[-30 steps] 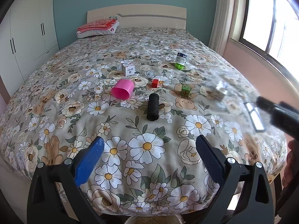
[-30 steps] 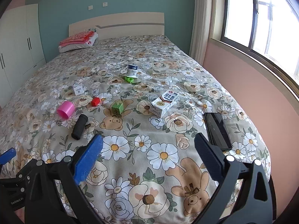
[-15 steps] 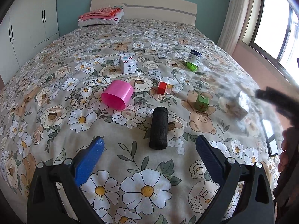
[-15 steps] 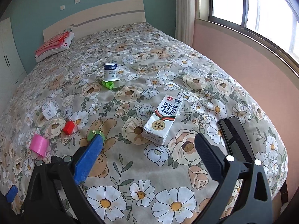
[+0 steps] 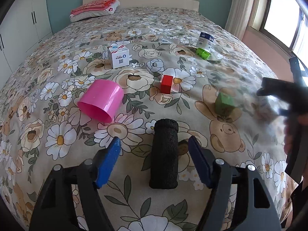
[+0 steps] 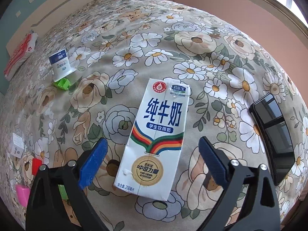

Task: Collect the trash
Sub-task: 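Grasp the black foam cylinder with the left tool while the right tool grasps the white milk carton, then carry the black cylinder and milk carton over the trash bin with both tools, then open both tools to drop the cylinder and carton into the bin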

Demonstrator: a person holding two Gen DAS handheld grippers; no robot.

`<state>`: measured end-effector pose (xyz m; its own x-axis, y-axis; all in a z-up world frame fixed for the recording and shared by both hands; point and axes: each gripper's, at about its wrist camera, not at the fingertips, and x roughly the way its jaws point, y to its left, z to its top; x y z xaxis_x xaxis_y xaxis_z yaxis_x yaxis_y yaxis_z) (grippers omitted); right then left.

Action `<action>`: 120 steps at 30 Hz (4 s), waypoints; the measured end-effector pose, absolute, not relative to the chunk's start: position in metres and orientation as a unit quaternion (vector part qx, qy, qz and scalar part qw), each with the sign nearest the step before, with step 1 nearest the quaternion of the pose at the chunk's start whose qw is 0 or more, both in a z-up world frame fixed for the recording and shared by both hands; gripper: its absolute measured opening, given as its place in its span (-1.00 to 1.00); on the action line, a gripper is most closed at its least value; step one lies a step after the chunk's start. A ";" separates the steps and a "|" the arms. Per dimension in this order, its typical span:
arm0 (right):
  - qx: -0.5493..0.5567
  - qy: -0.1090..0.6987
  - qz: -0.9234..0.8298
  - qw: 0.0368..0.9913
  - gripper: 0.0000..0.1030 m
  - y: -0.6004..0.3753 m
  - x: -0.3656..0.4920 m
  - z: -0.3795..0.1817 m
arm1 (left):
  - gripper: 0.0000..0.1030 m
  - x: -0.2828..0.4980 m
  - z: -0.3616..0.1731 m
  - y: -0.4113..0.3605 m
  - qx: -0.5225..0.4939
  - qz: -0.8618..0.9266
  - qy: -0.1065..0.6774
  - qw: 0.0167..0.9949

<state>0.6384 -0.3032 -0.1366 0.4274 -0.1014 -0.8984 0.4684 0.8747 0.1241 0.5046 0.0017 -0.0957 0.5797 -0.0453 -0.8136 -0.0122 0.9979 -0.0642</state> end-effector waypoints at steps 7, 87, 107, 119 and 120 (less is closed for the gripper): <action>0.158 0.517 -0.146 0.829 -0.04 -0.299 0.643 -0.148 | -0.34 0.509 -0.113 -0.001 -0.054 -0.046 0.479 0.875; -0.118 0.452 0.271 0.841 -0.06 -0.129 0.113 -0.002 | -0.36 0.109 -0.002 0.058 0.025 -0.082 0.428 0.900; -0.089 0.644 0.265 0.712 -0.06 -0.098 0.124 -0.231 | -0.36 0.129 -0.211 0.058 -0.049 -0.097 0.612 0.783; -0.069 0.717 0.235 0.653 -0.06 -0.085 0.142 -0.335 | -0.36 0.153 -0.299 0.052 -0.100 -0.096 0.673 0.727; -0.068 0.721 0.231 0.650 -0.06 -0.085 0.144 -0.342 | -0.36 0.155 -0.305 0.051 -0.104 -0.098 0.677 0.722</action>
